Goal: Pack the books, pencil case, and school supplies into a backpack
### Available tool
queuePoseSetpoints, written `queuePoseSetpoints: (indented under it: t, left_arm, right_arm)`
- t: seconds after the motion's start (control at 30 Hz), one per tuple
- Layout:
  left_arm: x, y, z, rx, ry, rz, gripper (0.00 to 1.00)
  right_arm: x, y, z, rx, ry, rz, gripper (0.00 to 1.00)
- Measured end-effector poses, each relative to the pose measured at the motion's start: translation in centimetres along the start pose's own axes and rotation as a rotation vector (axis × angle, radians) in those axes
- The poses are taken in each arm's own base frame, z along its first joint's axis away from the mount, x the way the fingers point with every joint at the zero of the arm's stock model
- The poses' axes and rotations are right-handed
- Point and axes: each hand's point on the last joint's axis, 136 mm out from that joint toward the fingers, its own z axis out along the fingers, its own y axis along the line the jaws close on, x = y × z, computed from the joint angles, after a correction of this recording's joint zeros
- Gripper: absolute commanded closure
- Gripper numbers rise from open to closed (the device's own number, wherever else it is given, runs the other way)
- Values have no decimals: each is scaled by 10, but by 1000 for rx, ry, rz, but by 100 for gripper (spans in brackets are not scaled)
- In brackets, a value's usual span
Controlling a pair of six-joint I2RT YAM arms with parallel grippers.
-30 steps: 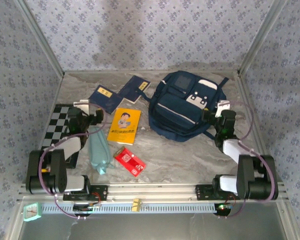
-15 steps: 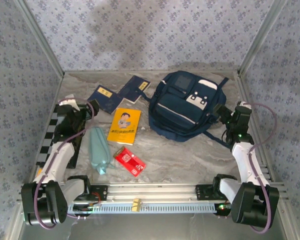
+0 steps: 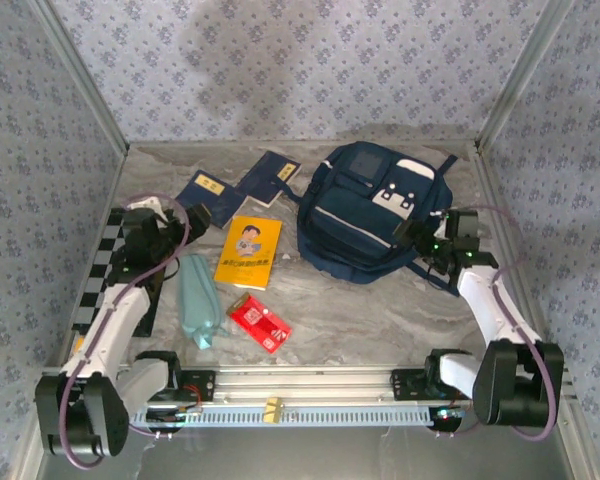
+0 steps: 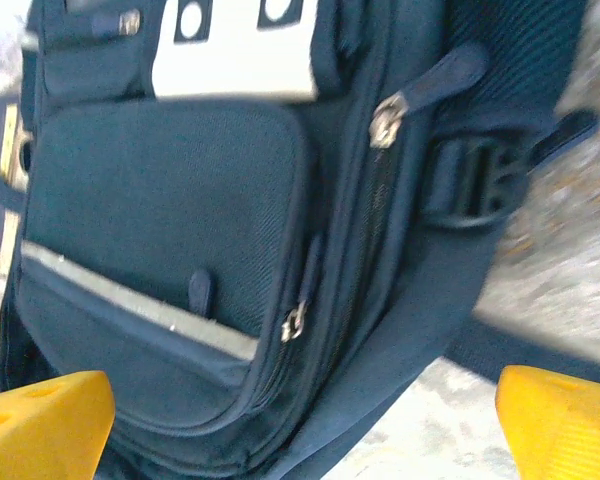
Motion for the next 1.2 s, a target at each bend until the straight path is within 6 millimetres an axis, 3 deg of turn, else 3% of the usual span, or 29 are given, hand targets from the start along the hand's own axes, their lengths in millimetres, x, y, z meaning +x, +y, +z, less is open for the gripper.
queuePoseSetpoints:
  t: [0.27, 0.47, 0.6, 0.87, 0.97, 1.07, 1.2]
  left_arm:
    - [70, -75, 0, 176, 185, 113, 0]
    - [108, -96, 12, 201, 298, 156, 0]
    - [120, -103, 16, 204, 331, 175, 0]
    - [120, -118, 18, 220, 329, 170, 0]
    - [128, -123, 18, 226, 345, 172, 0]
    - [138, -130, 17, 235, 362, 165, 0]
    - [153, -145, 15, 257, 382, 159, 0]
  right_arm:
    - [38, 32, 28, -8, 139, -73, 0]
    - [51, 42, 53, 21, 166, -107, 0]
    - [61, 49, 65, 35, 160, -123, 0]
    - [103, 98, 64, -10, 142, -196, 0]
    - [91, 98, 45, 6, 88, -168, 0]
    - [60, 88, 22, 16, 16, -105, 0]
    - [12, 44, 3, 92, -72, 23, 0]
